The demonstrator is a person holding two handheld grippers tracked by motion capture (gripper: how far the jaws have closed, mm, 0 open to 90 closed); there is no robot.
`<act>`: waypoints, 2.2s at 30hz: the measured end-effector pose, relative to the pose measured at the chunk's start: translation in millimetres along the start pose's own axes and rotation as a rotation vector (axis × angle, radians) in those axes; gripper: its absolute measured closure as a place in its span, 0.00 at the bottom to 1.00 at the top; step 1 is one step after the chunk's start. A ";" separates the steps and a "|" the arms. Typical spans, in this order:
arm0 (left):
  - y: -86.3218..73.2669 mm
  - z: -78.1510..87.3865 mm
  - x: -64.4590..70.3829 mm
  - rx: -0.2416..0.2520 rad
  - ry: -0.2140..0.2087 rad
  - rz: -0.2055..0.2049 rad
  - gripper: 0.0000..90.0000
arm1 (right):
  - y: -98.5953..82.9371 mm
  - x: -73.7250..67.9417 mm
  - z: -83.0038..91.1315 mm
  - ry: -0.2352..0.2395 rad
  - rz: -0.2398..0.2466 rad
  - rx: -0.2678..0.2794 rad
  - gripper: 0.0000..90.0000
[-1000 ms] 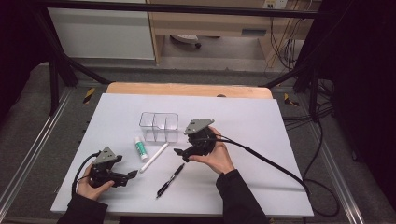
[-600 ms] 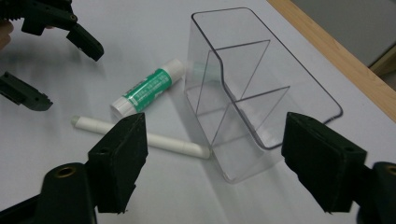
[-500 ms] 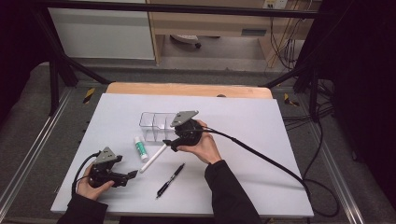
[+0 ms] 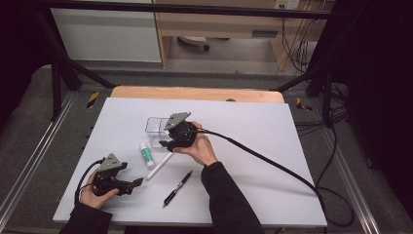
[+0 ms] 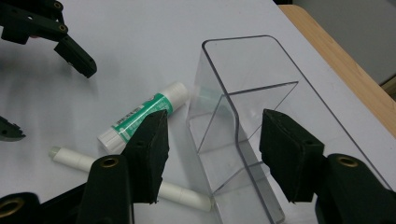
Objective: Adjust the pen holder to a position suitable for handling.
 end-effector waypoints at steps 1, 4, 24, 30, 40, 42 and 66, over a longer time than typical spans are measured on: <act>-0.1 0.2 -0.2 0.001 0.002 0.001 0.10 | 0.7 0.2 -1.9 0.002 0.012 -0.004 0.50; -0.2 0.6 -0.7 0.003 0.001 0.003 0.10 | 2.0 0.0 -5.7 0.014 0.018 0.014 0.57; -0.7 -0.1 -1.4 -0.004 0.003 -0.001 0.11 | -10.8 13.2 -29.9 0.064 0.054 0.015 0.87; -0.9 -0.5 -1.3 -0.006 0.004 -0.004 0.11 | -11.1 15.2 -28.7 0.091 0.091 0.032 0.91; -0.9 0.2 -1.5 -0.004 0.004 -0.004 0.11 | -12.0 17.2 -24.3 0.138 0.130 0.022 0.99; -0.7 0.5 -1.7 -0.003 0.004 -0.001 0.11 | -12.0 16.9 -23.0 0.137 0.144 0.015 0.99; -0.8 0.9 -1.1 -0.005 0.009 -0.008 0.11 | -13.1 32.1 29.4 0.177 0.191 0.001 0.99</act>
Point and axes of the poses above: each handheld gripper's, and its own axes: z roughly backward along the jaws, y roughly out of its top, x roughly to its right, the point moved 3 cm from there along -z, roughly forward along the jaws, and after that the axes turned 7 degrees about -y, right-handed, at the moved point
